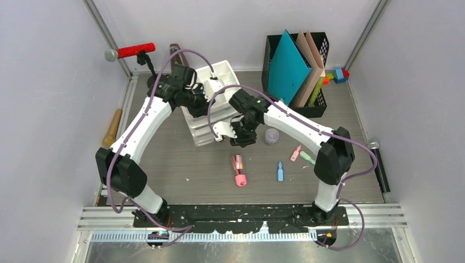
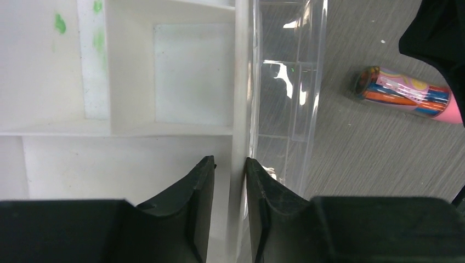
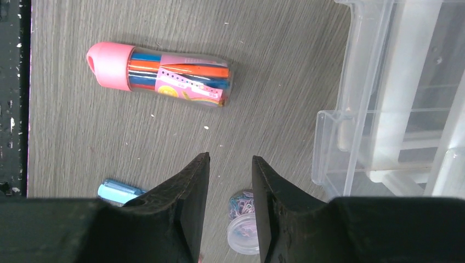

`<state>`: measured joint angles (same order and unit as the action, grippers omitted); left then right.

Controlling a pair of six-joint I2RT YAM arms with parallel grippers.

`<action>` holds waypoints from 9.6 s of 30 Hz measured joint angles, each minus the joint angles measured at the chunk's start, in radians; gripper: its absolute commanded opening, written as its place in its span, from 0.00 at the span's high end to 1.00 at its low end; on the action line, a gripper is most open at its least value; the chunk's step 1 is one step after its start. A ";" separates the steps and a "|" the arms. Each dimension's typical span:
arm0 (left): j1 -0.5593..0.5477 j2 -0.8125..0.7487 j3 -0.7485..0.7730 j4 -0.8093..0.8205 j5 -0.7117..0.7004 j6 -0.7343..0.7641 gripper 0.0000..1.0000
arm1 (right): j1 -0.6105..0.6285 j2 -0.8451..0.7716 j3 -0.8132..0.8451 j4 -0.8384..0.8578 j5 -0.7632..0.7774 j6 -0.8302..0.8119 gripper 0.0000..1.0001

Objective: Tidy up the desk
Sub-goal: Open the drawer in the storage box, then pick up the stationery from the center of the board, then place the stationery in the drawer.

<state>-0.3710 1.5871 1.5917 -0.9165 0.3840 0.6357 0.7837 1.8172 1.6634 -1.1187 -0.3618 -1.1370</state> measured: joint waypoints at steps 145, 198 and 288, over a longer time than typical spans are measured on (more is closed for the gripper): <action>0.023 -0.049 -0.023 0.061 -0.250 -0.135 0.00 | -0.465 -0.043 -0.468 0.593 0.020 0.735 0.20; 0.045 -0.087 0.046 0.062 -0.380 -0.367 0.00 | -0.024 0.058 0.100 0.291 0.087 0.715 0.64; 0.066 -0.215 -0.059 0.051 -0.357 -0.330 0.00 | 0.037 0.199 0.195 0.254 0.358 0.650 0.36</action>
<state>-0.3054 1.3720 1.5330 -0.8654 0.0273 0.3058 0.8207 2.0163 1.8584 -0.8642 -0.0036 -0.4866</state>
